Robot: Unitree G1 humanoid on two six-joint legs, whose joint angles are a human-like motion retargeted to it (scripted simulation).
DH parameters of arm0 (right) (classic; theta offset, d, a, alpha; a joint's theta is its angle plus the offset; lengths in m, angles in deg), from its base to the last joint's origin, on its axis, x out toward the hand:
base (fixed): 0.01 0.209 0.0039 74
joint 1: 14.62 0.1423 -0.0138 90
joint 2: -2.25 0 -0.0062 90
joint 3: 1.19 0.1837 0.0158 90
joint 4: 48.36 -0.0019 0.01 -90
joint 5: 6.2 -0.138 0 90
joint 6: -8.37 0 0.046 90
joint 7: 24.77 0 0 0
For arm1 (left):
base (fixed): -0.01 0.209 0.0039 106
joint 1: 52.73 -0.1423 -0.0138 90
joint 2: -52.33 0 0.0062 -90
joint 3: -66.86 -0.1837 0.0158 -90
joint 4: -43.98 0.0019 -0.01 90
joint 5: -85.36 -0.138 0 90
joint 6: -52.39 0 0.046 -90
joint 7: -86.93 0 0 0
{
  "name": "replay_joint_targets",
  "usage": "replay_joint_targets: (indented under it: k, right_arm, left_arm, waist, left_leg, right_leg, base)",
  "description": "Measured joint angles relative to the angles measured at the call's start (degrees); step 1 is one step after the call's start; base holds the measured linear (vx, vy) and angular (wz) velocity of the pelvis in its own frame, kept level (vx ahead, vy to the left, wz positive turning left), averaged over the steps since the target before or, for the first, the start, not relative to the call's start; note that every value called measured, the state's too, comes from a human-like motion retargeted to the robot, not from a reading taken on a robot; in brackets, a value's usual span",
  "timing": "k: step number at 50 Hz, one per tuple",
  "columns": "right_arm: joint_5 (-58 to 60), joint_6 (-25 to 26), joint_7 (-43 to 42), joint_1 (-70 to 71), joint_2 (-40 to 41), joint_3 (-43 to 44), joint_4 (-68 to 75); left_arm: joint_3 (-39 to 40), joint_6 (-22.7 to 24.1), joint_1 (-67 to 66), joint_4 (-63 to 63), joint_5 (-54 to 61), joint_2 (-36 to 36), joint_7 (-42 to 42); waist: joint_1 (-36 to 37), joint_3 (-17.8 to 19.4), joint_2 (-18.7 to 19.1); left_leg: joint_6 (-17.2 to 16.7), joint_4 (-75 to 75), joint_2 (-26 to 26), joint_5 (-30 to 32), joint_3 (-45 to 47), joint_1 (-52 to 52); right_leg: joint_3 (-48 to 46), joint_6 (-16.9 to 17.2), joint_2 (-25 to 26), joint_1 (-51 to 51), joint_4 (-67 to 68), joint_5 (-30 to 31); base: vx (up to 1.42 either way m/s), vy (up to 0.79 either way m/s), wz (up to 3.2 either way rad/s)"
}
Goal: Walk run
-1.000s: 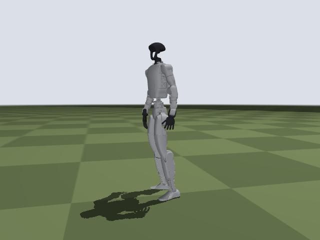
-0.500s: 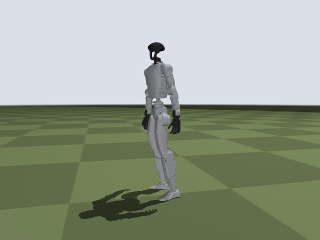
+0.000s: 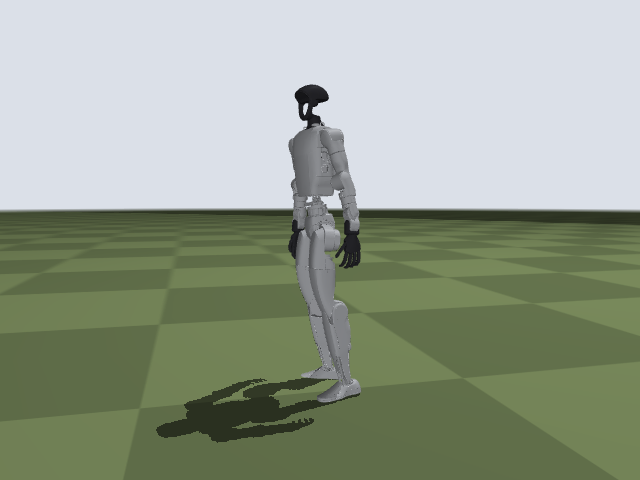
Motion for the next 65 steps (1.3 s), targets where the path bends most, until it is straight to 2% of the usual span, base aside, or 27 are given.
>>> replay_joint_targets:
  k: [36, 43, 51, 57, 65]
  right_arm:
    - [2.9, -0.7, 0.3, 1.3, 0.4, -4.0, -1.4]
    - [2.4, -1.1, -0.5, 3.5, 0.3, -5.8, 0.9]
    - [-3.4, -1.5, 0.1, 5.3, 1.4, -4.8, 1.1]
    - [-8.0, -1.1, 0.8, 8.2, 1.2, -3.9, 1.1]
    - [-7.5, -1.4, 0.2, 11.9, 0.9, -4.0, -0.8]
  left_arm:
    - [-0.7, 0.3, 1.5, -1.4, -1.9, 1.0, -1.7]
    - [-0.3, 0.4, 1.6, -1.3, -2.4, 0.6, -2.1]
    - [-0.7, 0.1, 1.2, -1.0, -3.9, -0.1, -2.9]
    - [-0.1, -0.2, 0.3, 0.0, -4.7, 0.0, -3.1]
    - [0.6, -0.9, 0.1, 1.0, -5.3, 0.2, -3.2]
  waist:
    - [-1.1, 4.2, -0.5]
    - [-2.8, 5.2, -1.4]
    - [0.3, 5.6, -4.3]
    - [1.7, 5.8, -3.6]
    - [3.0, 5.8, -2.7]
  left_leg:
    - [-2.7, 2.7, 1.1, 0.9, -0.8, -1.5]
    - [-1.9, 9.5, 1.1, 0.5, -3.6, -6.1]
    - [-0.3, 22.0, -0.3, 0.4, -2.7, -15.1]
    - [-1.6, 17.8, -0.7, 1.3, -1.4, -18.4]
    - [-3.2, 10.4, -2.3, 2.6, -3.9, -22.1]
  right_leg:
    - [0.6, -2.6, 2.8, 1.4, -0.3, -4.1]
    - [-0.7, -3.2, 2.5, 1.6, -0.7, -5.6]
    - [0.5, -3.0, -0.3, 1.2, -0.7, -6.6]
    - [1.3, -3.3, 0.8, 2.8, -1.1, -7.1]
    - [1.0, -2.3, 2.3, 6.0, -1.8, -8.0]
  base:
    - [-0.02, -0.07, 0.04]
    - [-0.04, -0.1, 0.32]
    - [0.03, -0.05, 0.02]
    - [0.13, 0.0, 0.0]
    - [0.23, 0.03, -0.03]
